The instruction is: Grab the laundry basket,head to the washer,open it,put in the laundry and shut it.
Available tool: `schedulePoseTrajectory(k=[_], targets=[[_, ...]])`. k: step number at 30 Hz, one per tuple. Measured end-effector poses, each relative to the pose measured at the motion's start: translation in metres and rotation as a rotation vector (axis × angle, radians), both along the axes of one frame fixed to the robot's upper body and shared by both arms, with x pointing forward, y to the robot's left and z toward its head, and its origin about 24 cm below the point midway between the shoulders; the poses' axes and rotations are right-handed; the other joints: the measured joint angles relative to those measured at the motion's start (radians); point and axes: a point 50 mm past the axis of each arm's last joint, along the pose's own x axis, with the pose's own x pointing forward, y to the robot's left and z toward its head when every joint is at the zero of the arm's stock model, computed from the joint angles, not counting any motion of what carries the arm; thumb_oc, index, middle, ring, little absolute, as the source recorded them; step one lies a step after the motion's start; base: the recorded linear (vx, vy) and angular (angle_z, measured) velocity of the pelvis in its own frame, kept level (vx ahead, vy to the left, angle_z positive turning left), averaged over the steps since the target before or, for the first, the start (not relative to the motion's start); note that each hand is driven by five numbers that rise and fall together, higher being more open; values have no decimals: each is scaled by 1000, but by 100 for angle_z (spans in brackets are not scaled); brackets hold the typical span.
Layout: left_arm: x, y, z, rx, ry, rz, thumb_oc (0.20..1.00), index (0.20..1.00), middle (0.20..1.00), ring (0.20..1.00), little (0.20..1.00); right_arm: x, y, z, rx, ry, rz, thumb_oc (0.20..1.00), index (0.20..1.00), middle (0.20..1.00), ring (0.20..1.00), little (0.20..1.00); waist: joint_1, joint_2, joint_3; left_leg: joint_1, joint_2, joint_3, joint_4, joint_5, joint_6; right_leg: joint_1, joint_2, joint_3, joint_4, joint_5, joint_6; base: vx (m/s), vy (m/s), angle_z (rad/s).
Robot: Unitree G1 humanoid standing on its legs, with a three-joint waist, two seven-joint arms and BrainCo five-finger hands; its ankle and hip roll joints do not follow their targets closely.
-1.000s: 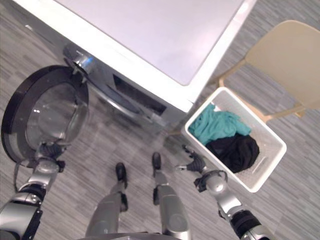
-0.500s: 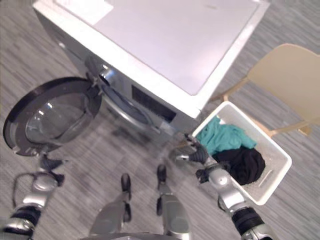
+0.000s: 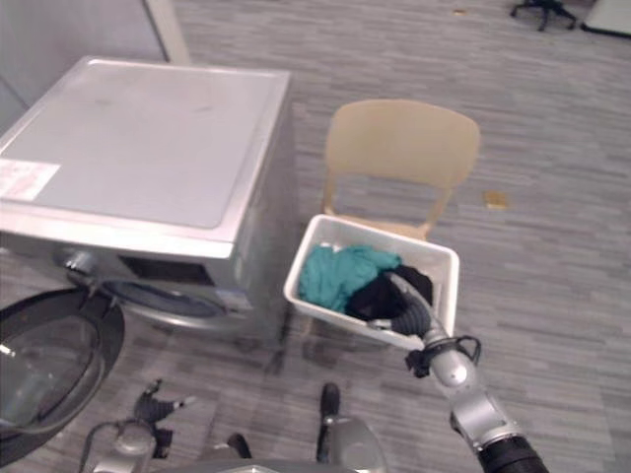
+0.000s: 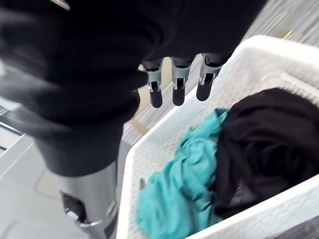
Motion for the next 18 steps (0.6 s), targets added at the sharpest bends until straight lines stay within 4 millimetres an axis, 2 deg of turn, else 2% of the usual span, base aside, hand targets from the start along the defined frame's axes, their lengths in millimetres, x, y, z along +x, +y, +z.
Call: schedulePoseTrajectory(k=[1, 2, 3, 5, 6, 8, 9, 10, 15, 16, 18], targets=[[-4, -5, -3, -2, 18, -24, 1000, 1000, 1000, 1000, 1000, 3, -1, 3, -18, -12, 5, 1000, 1000, 1000, 1000, 1000, 13, -2, -2, -25, 0, -25, 51, 4, -1, 20, -12, 21, -16, 1, 0, 100, 11, -122], [-1, -15, -4, -11, 16, -68, 1000, 1000, 1000, 1000, 1000, 11, -1, 12, -49, -53, 13, 1000, 1000, 1000, 1000, 1000, 5, 2, -5, -64, -47, -118, 37, -48, -35, 43, -13, 47, -83, -5, -12, 95, 35, -107], [4, -16, -2, -12, 3, -78, 1000, 1000, 1000, 1000, 1000, 15, 1, 15, -81, -67, 34, 1000, 1000, 1000, 1000, 1000, 4, 4, -6, -83, -68, -139, -12, -54, -33, 48, -12, 53, -110, -1, -6, 106, 61, -100], [11, -17, 0, -11, -18, -81, 1000, 1000, 1000, 1000, 1000, 18, 4, 14, -109, -56, 60, 1000, 1000, 1000, 1000, 1000, 6, 1, -5, -94, -84, -138, -101, -43, -22, 56, -7, 46, -143, 42, 15, 96, 72, -55], [15, -17, 1, -9, -23, -86, 1000, 1000, 1000, 1000, 1000, 17, 6, 9, -152, -40, 84, 1000, 1000, 1000, 1000, 1000, 5, 4, -2, -119, -97, -143, -163, -26, -17, 68, 7, 7, -159, 45, 1, 168, 120, -50], [10, -16, -1, -7, -5, -85, 1000, 1000, 1000, 1000, 1000, 17, 12, 5, -158, -26, 110, 1000, 1000, 1000, 1000, 1000, 18, 6, 0, -144, -116, -154, -200, 1, -21, 70, 18, -20, -160, 34, -4, 113, 91, -54], [7, -16, -3, -6, 6, -87, 1000, 1000, 1000, 1000, 1000, 18, 14, 0, -189, -12, 127, 1000, 1000, 1000, 1000, 1000, 16, 6, 0, -144, -136, -200, -243, 12, -27, 69, 27, -9, -159, 18, -5, 66, 67, -44], [6, -15, -4, -3, 20, -85, 1000, 1000, 1000, 1000, 1000, 19, 14, -3, -213, 1, 134, 1000, 1000, 1000, 1000, 1000, 19, 11, 3, -156, -156, -226, -261, 22, -21, 70, 32, -6, -154, 19, -5, 115, 114, -30], [-6, -12, -9, 3, 61, -73, 1000, 1000, 1000, 1000, 1000, 22, 10, -2, -268, -7, 140, 1000, 1000, 1000, 1000, 1000, 31, 18, 17, -170, -171, -242, -253, 35, 13, 68, 49, -4, -159, 19, -4, 112, 182, -13], [-11, -12, -11, 6, 76, -75, 1000, 1000, 1000, 1000, 1000, 29, 11, 5, -286, -36, 140, 1000, 1000, 1000, 1000, 1000, 31, 31, 26, -156, -176, -244, -256, 39, 30, 60, 47, 4, -154, 19, -4, 57, 164, -8], [-9, -11, -11, 11, 77, -76, 1000, 1000, 1000, 1000, 1000, 35, 9, 10, -319, -54, 144, 1000, 1000, 1000, 1000, 1000, 35, 52, 38, -154, -180, -242, -288, 59, 71, 46, 49, 27, -148, 16, 13, 20, 110, 0]])
